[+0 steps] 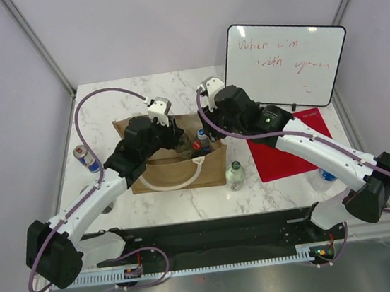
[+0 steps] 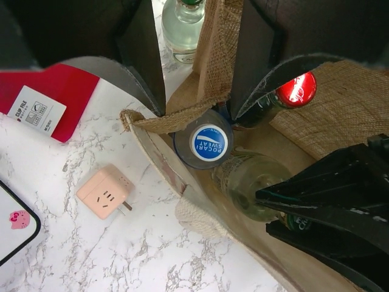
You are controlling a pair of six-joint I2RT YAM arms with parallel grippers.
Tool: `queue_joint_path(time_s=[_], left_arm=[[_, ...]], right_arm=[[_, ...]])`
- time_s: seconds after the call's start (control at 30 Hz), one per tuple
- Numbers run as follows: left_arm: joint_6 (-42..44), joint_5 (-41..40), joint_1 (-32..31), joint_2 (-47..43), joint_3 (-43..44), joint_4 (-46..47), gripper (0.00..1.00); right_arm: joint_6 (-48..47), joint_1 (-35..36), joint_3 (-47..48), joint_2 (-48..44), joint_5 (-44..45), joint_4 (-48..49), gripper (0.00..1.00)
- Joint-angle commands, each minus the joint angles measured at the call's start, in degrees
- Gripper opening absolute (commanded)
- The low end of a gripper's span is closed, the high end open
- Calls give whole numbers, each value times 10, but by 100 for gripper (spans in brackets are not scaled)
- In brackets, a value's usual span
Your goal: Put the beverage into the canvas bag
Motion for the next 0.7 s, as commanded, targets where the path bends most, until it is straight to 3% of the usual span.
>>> queue_joint_path(time_s=[0.0, 0.67], left_arm=[[10, -28, -11, -4, 3, 144, 2], [0, -35, -25, 48, -32, 190, 2]], right_arm=[[0, 1, -16, -15, 14, -26, 53], [-3, 0, -34, -35, 28, -26, 54]])
